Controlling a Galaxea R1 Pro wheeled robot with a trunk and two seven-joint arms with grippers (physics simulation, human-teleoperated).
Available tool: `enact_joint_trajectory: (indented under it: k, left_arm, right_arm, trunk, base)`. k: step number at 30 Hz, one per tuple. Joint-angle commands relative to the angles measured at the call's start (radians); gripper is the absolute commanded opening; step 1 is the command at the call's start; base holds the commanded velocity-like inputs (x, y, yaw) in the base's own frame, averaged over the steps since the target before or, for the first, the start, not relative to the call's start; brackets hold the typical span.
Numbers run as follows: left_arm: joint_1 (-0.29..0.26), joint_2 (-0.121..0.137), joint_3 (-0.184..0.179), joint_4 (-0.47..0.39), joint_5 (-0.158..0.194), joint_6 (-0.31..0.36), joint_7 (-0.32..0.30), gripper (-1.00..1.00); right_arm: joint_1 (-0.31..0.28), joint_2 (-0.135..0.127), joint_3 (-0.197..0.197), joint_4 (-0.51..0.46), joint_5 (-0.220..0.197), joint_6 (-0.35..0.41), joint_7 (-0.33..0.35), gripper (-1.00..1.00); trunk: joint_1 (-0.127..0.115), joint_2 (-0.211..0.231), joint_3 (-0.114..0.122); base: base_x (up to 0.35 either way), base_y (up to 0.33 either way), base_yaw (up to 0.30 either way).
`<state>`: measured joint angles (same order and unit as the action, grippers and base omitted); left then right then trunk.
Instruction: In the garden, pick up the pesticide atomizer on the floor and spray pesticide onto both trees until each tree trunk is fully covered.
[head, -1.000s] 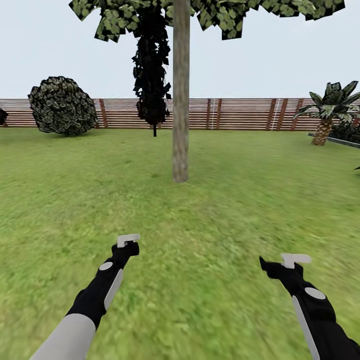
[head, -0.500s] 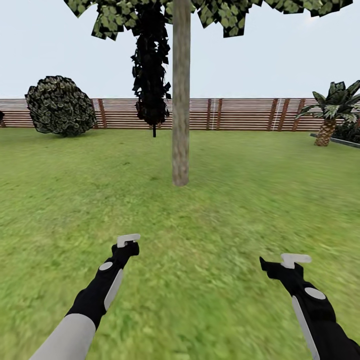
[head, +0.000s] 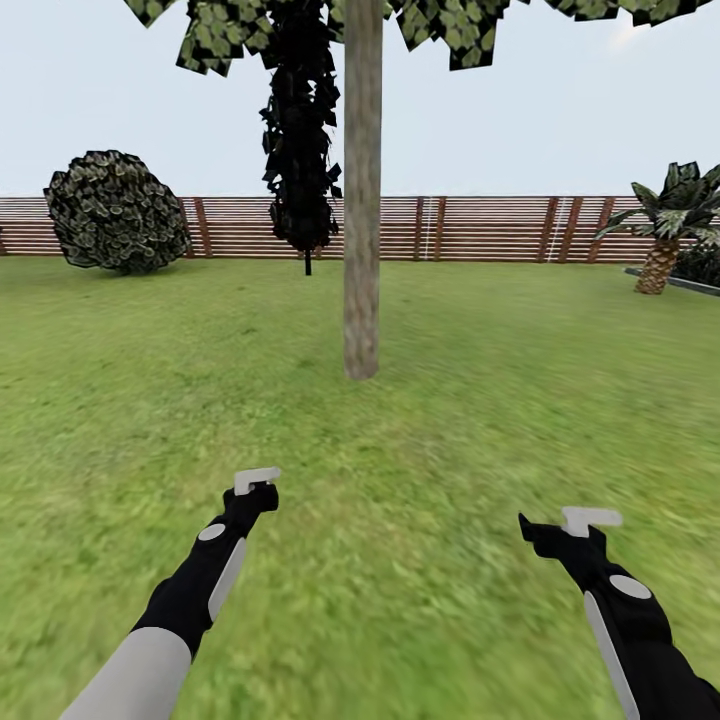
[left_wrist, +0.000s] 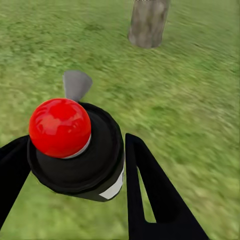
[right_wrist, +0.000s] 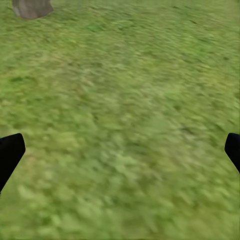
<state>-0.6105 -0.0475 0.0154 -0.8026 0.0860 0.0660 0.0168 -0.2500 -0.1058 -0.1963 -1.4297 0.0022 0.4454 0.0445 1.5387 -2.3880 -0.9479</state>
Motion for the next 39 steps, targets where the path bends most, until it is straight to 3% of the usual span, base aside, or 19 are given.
enact_joint_trajectory:
  k: [1, 39]
  left_arm:
    - [0.0, 0.0, 0.0, -0.001, 0.0, 0.0, 0.0, -1.0]
    - [0.0, 0.0, 0.0, 0.0, 0.0, 0.0, 0.0, -1.0]
  right_arm:
    - [0.0, 0.0, 0.0, -0.001, 0.0, 0.0, 0.0, 1.0]
    - [0.0, 0.0, 0.0, -0.001, 0.0, 0.0, 0.0, 1.0]
  trunk:
    - [0.0, 0.0, 0.0]
    - [0.0, 0.0, 0.0]
  base:
    - [0.327, 0.0, 0.0]
    - [0.327, 0.0, 0.0]
